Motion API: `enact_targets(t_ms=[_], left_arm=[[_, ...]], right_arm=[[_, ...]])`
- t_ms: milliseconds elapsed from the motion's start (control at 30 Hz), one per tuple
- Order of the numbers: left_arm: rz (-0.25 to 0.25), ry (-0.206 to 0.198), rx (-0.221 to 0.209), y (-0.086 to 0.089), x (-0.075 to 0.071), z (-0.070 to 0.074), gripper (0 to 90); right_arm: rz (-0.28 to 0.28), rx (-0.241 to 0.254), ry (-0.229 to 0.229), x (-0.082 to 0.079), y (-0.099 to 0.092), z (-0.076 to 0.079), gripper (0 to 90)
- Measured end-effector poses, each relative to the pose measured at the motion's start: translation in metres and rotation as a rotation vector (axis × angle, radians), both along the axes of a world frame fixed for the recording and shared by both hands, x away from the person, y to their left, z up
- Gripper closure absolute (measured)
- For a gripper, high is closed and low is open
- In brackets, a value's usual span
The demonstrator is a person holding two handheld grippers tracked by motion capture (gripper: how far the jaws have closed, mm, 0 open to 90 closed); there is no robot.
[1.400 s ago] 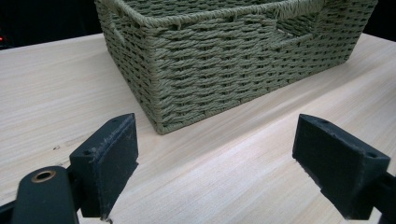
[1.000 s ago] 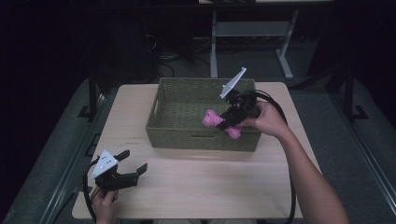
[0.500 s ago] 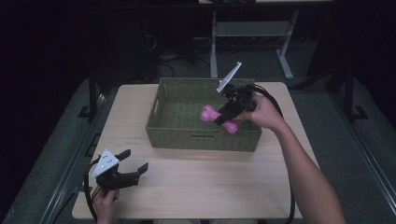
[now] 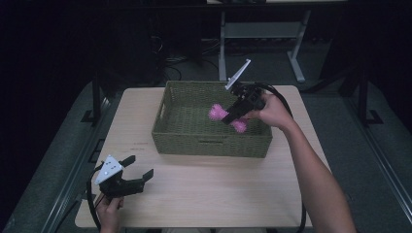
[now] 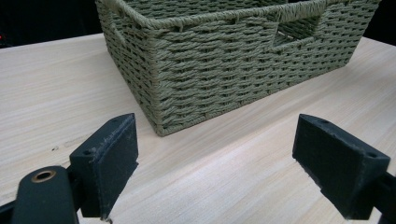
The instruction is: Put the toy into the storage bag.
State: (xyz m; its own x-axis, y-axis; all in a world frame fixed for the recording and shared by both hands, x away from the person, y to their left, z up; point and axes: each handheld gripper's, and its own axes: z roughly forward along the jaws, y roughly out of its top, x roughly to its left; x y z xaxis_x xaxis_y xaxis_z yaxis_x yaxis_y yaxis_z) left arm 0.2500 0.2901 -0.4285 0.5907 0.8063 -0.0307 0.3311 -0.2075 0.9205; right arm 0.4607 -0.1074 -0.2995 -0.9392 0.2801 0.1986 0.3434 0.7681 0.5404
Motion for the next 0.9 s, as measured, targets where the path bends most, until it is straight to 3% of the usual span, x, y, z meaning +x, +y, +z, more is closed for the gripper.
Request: enact_targets(t_ms=[900], left_arm=[[0.0, -0.005, -0.004, 0.001, 0.0, 0.0, 13.8]], right_arm=[[-0.049, -0.013, 0.042, 0.026, 0.002, -0.025, 57.4]])
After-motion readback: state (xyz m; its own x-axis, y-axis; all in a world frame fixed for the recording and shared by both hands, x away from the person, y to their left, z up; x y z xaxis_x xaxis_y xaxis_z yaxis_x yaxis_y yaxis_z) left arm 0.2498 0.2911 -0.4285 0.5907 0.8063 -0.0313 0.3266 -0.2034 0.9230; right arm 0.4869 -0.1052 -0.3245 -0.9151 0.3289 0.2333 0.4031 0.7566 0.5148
